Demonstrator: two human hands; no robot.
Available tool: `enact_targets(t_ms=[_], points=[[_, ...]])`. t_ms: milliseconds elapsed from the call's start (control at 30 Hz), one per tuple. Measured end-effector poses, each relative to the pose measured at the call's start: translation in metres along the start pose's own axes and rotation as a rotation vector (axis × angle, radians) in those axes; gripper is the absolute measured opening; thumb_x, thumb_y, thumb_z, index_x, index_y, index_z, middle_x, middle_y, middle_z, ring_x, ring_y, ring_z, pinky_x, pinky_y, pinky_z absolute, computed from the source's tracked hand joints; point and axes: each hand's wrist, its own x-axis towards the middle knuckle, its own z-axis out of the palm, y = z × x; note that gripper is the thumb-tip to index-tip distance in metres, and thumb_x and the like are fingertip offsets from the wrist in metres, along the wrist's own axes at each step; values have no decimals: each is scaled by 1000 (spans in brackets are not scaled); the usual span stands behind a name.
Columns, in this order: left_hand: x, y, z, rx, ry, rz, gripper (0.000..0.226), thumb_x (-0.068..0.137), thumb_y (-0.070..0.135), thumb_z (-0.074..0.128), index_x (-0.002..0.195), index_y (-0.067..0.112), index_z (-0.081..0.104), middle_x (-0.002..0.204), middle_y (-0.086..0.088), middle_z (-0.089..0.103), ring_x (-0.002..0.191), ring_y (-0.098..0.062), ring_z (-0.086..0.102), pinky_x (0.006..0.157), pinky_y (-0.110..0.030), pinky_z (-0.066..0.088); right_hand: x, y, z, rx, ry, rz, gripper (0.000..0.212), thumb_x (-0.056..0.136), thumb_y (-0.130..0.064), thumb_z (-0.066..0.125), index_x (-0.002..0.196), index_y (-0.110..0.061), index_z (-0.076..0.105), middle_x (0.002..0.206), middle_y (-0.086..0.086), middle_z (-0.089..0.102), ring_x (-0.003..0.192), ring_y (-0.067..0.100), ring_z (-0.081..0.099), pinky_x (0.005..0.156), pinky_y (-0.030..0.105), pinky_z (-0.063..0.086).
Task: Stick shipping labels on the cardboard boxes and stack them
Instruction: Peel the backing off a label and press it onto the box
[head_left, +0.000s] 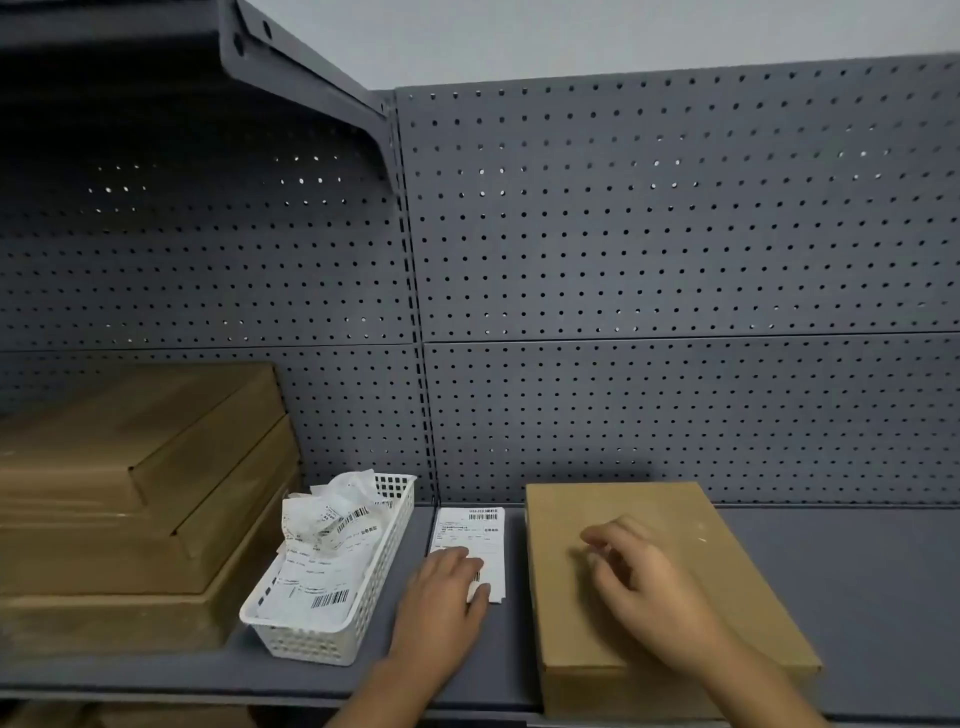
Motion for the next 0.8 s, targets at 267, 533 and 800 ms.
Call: enact_targets(t_ms=[267,533,800], points=[[2,8,-9,135,-33,-38,71,90,64,22,137,28,61,137,10,60,128,-18,54,104,-33,46,1,7,11,-416,-35,-78,37,96,-55,39,118,-38,63,115,-18,53,105,11,52,89,31,44],[8,0,-8,106,5,-45,50,102,54,39,142,31,57,136,15,60,126,-16,57,100,-31,47,-4,11,20,-497,79,-122,25,96,-53,42,104,-39,61,105,-17,53,93,12,53,79,30,45],[-3,-1,-27,-229,0,-211,81,88,1,50,158,36,31,151,8,52,125,-15,60,97,-26,49,-3,9,19,-477,31,-85,29,97,-58,38,108,-42,60,105,-22,49,95,8,49,82,30,43]])
